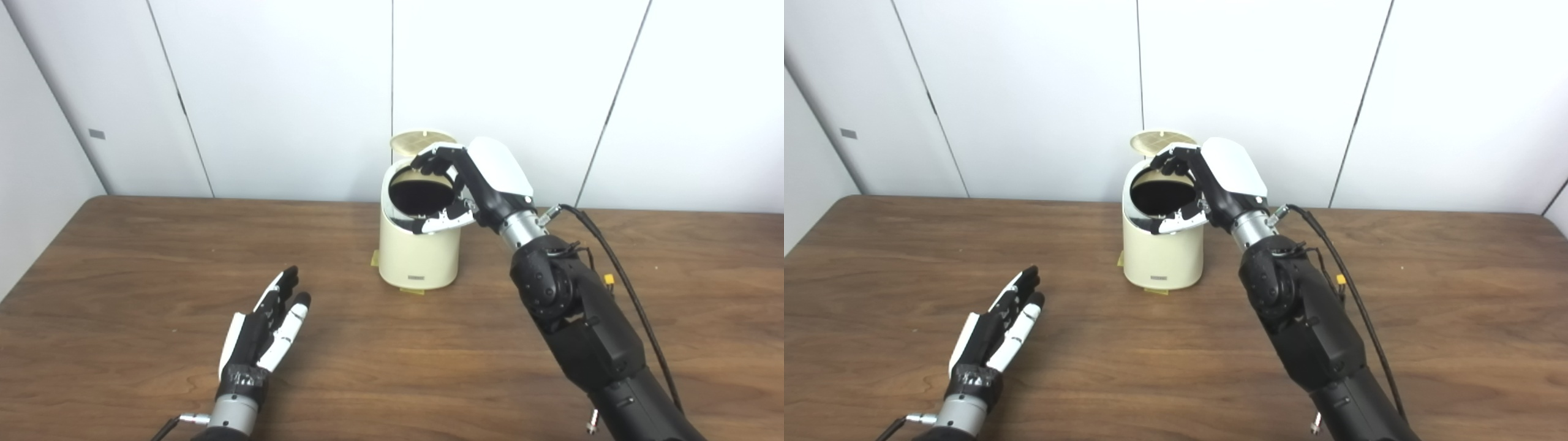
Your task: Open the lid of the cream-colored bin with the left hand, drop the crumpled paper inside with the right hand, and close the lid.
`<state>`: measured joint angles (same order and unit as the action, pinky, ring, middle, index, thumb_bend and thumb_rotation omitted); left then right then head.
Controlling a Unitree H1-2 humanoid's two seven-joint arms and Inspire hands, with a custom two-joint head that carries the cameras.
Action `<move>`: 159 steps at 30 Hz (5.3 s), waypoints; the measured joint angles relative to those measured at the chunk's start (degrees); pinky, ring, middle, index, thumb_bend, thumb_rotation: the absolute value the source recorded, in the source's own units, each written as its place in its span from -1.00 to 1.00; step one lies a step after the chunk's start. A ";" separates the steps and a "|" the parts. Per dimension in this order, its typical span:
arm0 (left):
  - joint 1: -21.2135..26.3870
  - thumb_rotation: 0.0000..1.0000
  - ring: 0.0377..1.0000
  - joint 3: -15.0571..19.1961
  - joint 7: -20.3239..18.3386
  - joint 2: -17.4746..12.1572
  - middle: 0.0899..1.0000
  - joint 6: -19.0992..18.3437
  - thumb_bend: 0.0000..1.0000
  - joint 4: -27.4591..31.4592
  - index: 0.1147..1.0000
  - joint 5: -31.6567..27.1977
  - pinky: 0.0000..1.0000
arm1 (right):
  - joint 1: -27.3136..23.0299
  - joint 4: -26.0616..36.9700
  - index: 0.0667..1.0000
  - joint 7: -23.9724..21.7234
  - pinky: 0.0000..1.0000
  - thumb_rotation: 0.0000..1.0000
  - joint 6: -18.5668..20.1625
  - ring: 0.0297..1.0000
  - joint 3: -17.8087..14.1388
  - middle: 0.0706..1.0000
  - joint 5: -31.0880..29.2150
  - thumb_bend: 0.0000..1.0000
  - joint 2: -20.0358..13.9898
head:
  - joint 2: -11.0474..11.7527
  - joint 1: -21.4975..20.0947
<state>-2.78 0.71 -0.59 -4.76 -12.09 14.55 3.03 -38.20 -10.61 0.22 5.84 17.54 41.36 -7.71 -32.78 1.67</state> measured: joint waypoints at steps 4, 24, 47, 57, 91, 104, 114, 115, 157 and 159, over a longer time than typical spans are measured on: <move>0.00 0.31 0.95 0.00 0.00 0.01 0.89 0.02 -0.01 0.01 0.93 0.00 1.00 | 1.49 0.15 -0.04 3.02 -0.27 -0.99 -1.92 -0.21 -1.76 -0.07 -1.61 0.02 0.42 | 0.00 0.00; 1.16 0.32 0.90 -0.28 -0.01 0.22 0.84 0.17 0.08 -1.13 0.92 -0.18 0.94 | 7.95 8.18 -0.08 7.65 -0.15 -1.00 9.07 -0.17 -19.15 -0.08 -19.10 0.02 4.94 | 0.61 -0.97; 22.09 0.45 0.97 0.47 -1.72 1.84 0.97 -6.83 -0.02 -14.35 0.99 -5.50 1.00 | 28.48 10.88 1.00 -3.69 0.99 0.81 7.32 1.00 -24.67 1.00 -50.00 0.29 4.85 | 0.18 -3.16; 33.26 0.47 0.97 -2.74 -4.72 -1.67 0.96 -7.82 0.18 -22.55 0.93 -4.05 1.00 | 31.49 12.15 1.00 -5.13 1.00 0.89 4.61 1.00 -23.13 1.00 -51.18 0.28 4.06 | 0.09 -2.64; 43.26 0.78 0.83 -12.52 -4.65 -4.50 0.73 -6.05 0.08 -21.90 0.45 11.75 0.77 | 31.57 8.34 1.00 -4.04 0.98 0.90 -1.48 0.89 -20.41 0.91 -47.31 0.17 3.66 | 0.09 -3.95; 43.78 0.83 0.82 -28.13 -7.61 -12.58 0.67 -0.66 0.25 -18.17 0.16 39.47 0.68 | 30.39 6.80 0.95 -1.80 0.95 0.54 -2.02 0.86 -22.02 0.83 -47.18 0.05 5.56 | -0.44 -4.13; 43.70 0.95 0.86 -29.36 -11.34 -12.82 0.70 2.15 0.29 -16.90 0.18 49.43 0.75 | 30.33 6.82 0.98 -1.39 1.00 0.28 -1.86 0.94 -22.35 0.87 -48.61 -0.01 5.63 | -1.32 -4.13; 43.70 0.95 0.85 -29.61 -11.83 -12.92 0.70 2.17 0.29 -16.60 0.17 50.89 0.75 | 30.31 6.82 0.98 -1.44 1.00 0.28 -1.82 0.95 -22.39 0.87 -48.82 -0.01 5.64 | -1.32 -4.13; 40.69 1.00 0.91 -30.19 -10.12 -10.94 0.79 3.86 0.31 -19.09 0.21 65.08 0.85 | 29.50 9.34 0.85 -0.95 1.00 0.74 3.40 0.96 -20.63 0.81 -42.93 0.22 2.49 | -3.08 -4.22; 40.30 1.00 0.91 -30.20 -9.59 -10.88 0.79 3.86 0.31 -19.11 0.20 65.19 0.85 | 29.31 9.62 0.85 -1.39 1.00 0.77 4.47 0.96 -21.40 0.81 -44.26 0.28 2.30 | -3.16 -4.31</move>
<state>37.52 -29.49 -10.19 -15.64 -8.23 -4.56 68.23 -8.89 -0.99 -1.16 10.31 -3.86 -2.90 -5.41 -35.95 -2.64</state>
